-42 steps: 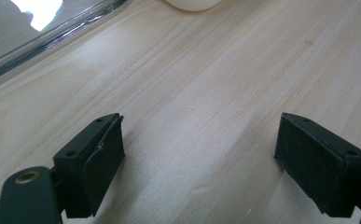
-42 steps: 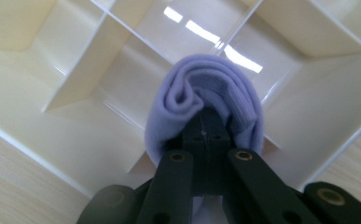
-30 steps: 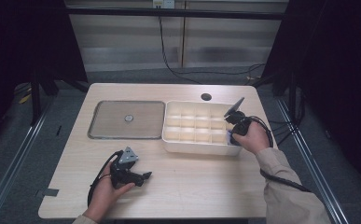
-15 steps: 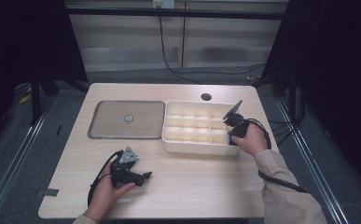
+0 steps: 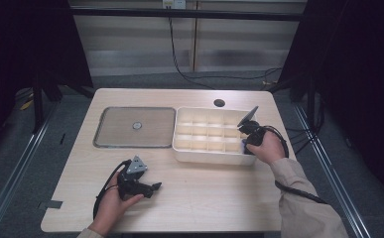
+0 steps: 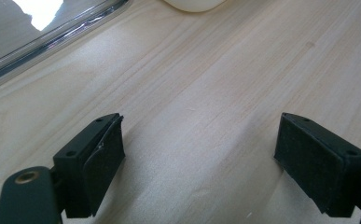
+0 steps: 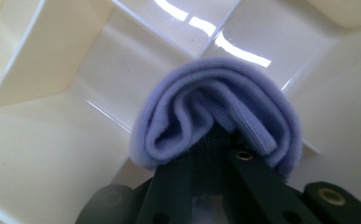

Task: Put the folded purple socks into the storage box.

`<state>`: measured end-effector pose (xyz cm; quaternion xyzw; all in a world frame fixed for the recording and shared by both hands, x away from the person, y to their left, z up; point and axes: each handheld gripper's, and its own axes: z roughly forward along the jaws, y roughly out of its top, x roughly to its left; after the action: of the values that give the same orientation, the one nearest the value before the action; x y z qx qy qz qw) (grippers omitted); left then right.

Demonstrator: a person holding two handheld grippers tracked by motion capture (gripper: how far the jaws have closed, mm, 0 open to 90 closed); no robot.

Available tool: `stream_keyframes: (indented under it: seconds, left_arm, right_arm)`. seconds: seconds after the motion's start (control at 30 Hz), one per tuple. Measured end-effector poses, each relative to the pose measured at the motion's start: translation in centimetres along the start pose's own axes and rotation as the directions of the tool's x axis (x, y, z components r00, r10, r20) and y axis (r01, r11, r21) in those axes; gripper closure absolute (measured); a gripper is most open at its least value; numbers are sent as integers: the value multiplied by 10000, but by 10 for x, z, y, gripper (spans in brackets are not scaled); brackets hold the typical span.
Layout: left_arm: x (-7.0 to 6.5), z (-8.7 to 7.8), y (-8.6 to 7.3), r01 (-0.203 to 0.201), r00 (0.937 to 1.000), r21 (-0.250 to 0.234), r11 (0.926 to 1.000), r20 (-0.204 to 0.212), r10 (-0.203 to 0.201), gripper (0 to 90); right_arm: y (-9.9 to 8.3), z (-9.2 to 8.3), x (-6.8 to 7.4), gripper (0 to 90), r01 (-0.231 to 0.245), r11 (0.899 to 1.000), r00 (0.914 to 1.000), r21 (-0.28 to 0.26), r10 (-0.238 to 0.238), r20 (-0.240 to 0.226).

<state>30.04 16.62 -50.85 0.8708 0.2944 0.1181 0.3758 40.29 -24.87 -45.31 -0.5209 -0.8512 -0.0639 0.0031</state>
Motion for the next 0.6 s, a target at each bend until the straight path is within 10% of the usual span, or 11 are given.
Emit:
stream_keyframes:
  seconds: [0.6]
  left_arm:
    - [0, 0, 0, 48, 10000, -60, 10000, -43, -48, 148]
  right_arm:
    - [-1, -13, 0, 858, 127, 9999, 9999, 68, -127, 11]
